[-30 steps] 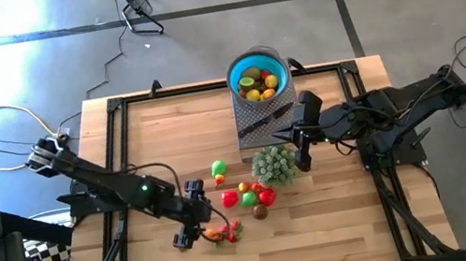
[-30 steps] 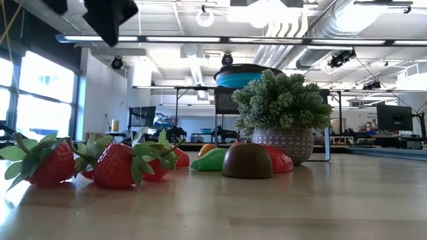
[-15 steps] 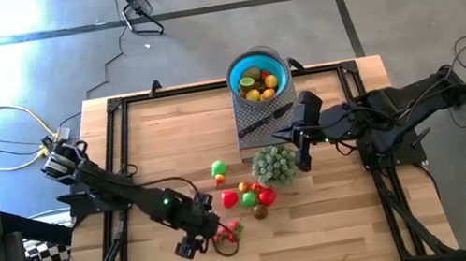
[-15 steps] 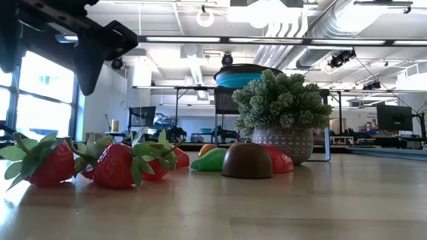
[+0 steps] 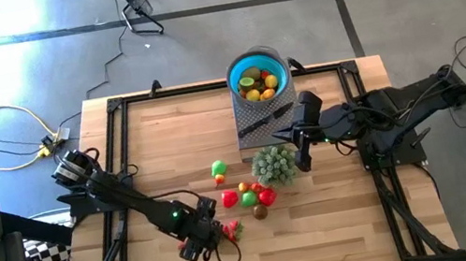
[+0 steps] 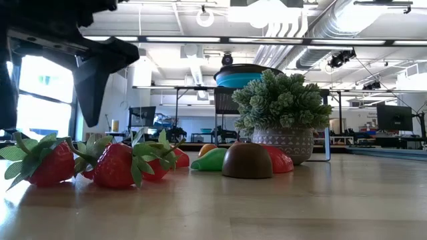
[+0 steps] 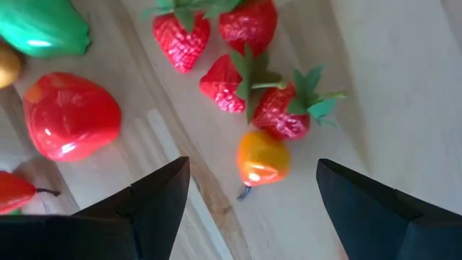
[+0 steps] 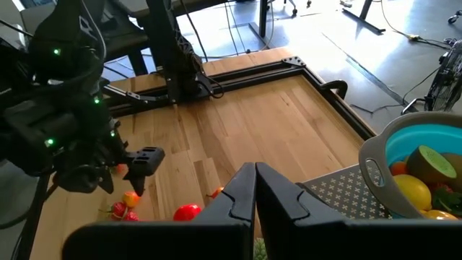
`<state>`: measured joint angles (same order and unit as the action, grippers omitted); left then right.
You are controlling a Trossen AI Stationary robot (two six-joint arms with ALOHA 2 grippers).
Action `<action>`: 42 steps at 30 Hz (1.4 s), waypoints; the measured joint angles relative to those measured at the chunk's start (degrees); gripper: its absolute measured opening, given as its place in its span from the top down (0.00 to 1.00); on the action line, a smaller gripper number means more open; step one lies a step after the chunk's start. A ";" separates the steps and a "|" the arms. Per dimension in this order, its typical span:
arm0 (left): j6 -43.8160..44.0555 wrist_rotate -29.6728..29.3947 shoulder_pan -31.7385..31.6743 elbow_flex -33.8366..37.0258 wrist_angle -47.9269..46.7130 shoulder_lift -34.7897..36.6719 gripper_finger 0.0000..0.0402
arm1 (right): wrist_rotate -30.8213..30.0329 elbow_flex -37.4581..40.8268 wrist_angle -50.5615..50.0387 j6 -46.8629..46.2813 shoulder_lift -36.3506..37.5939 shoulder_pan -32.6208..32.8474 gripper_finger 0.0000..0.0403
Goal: Pick & Place Fruit
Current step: Put the orange pear into the blue strainer bowl
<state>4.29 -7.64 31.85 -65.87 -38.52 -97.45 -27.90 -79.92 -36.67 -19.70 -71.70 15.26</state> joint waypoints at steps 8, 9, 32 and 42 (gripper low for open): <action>0.16 2.25 0.05 1.52 4.88 0.00 0.26 | 0.00 0.00 0.00 0.00 0.00 0.01 0.99; 0.54 2.34 0.05 1.92 5.08 0.00 0.26 | 0.00 0.00 0.00 0.00 0.00 0.01 0.99; 3.59 2.87 0.03 6.32 10.07 -3.33 0.26 | 0.00 0.00 0.00 0.00 0.00 0.00 0.99; 3.71 3.06 0.01 6.23 10.69 -3.85 0.26 | 0.00 0.00 0.00 0.00 0.00 -0.01 0.99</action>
<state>8.00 -4.58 31.86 -59.64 -27.83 -101.30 -27.90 -79.92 -36.67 -19.70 -71.70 15.25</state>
